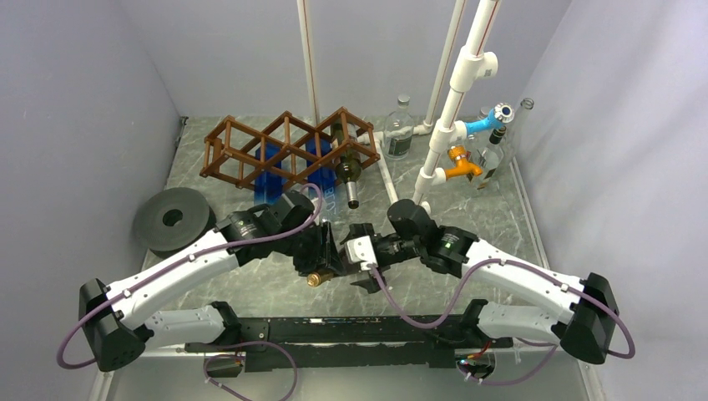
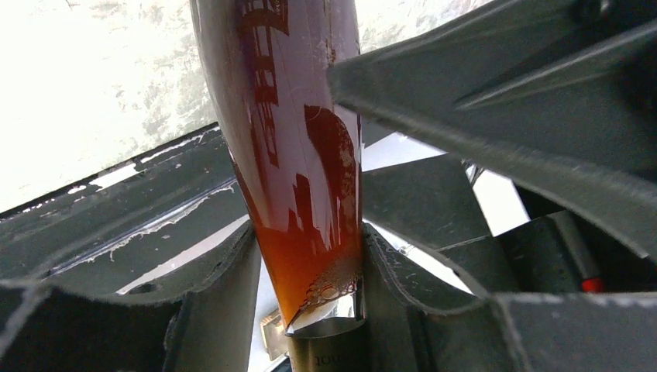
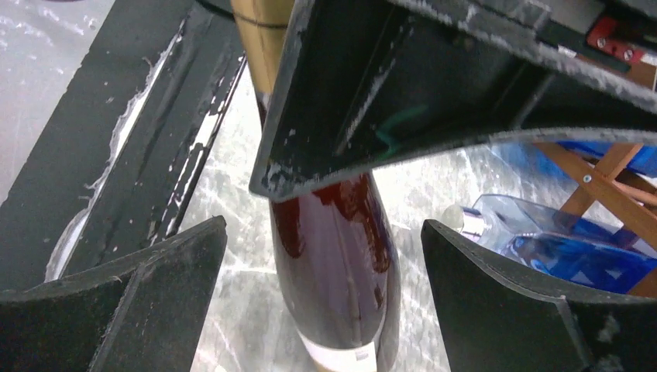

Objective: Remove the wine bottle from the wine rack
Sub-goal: Place the wine bottle at the center of the board.

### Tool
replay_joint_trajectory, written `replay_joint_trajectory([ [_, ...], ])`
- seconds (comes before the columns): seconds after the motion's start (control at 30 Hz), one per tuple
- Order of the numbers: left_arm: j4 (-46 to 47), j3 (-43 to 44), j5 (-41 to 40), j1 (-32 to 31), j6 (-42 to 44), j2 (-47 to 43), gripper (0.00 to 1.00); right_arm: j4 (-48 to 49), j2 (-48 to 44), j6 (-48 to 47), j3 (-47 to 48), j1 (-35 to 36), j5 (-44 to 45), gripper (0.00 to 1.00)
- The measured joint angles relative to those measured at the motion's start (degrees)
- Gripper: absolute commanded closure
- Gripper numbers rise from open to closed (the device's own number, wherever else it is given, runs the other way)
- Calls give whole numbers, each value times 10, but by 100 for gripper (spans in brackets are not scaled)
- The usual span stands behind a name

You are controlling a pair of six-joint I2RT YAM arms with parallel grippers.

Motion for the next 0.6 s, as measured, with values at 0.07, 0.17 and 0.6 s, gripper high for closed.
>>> replay_joint_trajectory([
  [0.07, 2, 2, 0, 0, -7, 2, 100, 27, 9, 9, -6, 8, 4, 0],
  [0.17, 3, 2, 0, 0, -12, 2, 100, 62, 20, 24, -16, 13, 6, 0],
  [0.6, 23, 2, 1, -1, -27, 7, 100, 169, 51, 50, -80, 12, 3, 14],
])
